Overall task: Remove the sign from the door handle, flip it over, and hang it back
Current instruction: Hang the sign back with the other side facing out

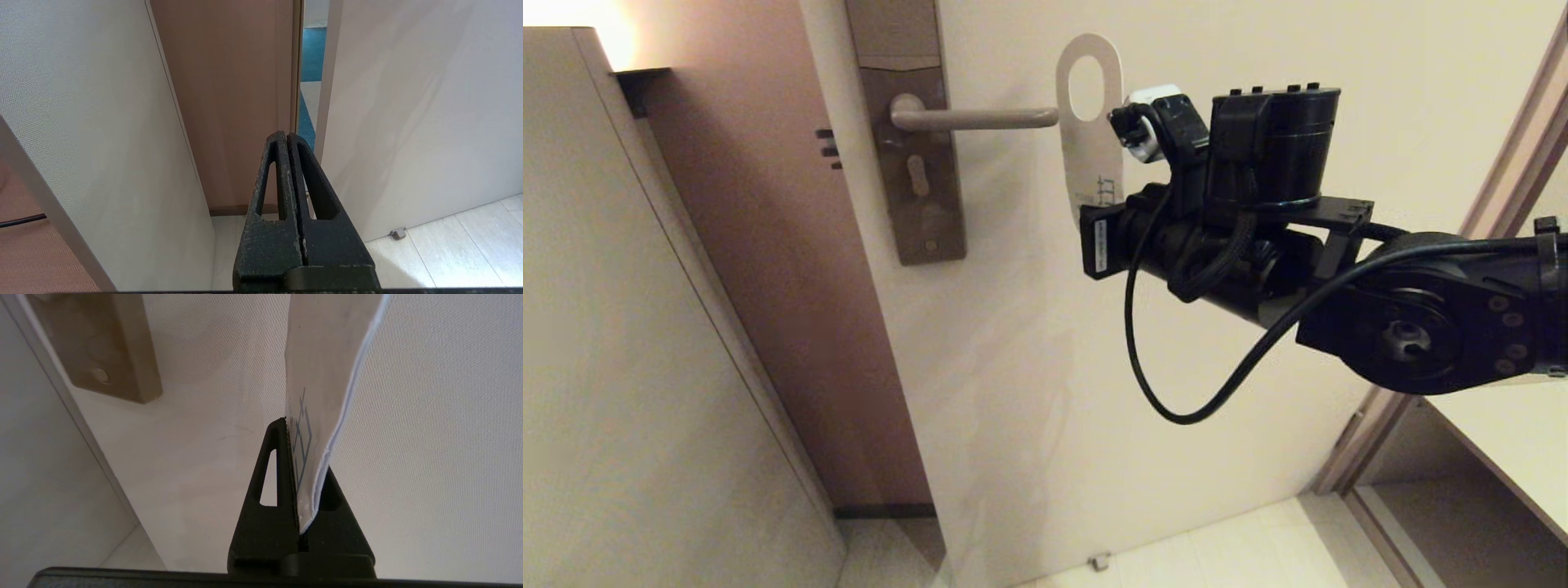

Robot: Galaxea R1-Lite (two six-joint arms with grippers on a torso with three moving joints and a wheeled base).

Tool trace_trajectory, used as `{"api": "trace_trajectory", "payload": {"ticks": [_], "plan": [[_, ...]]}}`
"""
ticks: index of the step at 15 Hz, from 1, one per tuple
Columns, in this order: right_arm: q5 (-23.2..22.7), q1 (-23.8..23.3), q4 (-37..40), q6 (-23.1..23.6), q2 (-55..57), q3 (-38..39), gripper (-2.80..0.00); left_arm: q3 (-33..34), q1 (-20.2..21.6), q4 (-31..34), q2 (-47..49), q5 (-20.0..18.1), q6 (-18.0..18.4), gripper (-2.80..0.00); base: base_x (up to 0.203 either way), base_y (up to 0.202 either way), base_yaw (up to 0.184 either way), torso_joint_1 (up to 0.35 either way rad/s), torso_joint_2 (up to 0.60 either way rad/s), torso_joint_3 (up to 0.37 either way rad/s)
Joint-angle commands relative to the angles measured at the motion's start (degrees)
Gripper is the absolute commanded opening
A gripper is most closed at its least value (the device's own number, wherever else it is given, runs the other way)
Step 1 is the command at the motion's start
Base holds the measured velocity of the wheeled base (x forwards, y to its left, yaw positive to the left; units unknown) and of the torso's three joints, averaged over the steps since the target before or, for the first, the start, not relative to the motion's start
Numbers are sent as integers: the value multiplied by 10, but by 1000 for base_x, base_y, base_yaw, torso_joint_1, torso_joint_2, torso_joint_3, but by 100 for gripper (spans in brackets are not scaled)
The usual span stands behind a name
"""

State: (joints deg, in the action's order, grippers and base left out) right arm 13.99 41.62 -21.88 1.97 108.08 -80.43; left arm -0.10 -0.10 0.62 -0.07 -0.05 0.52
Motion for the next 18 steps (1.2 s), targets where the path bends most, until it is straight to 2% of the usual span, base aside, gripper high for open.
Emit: {"api": "trace_trajectory", "payload": {"ticks": [1, 13, 18], "plan": [[2, 2, -2, 0, 8, -1, -280, 0, 0, 0, 1, 0, 0, -280, 0, 0, 0, 0, 0, 0], [3, 12, -2, 1, 36, -29, -280, 0, 0, 0, 1, 0, 0, -280, 0, 0, 0, 0, 0, 0], [25, 32, -2, 4, 41, -43, -280, 0, 0, 0, 1, 0, 0, -280, 0, 0, 0, 0, 0, 0]]}}
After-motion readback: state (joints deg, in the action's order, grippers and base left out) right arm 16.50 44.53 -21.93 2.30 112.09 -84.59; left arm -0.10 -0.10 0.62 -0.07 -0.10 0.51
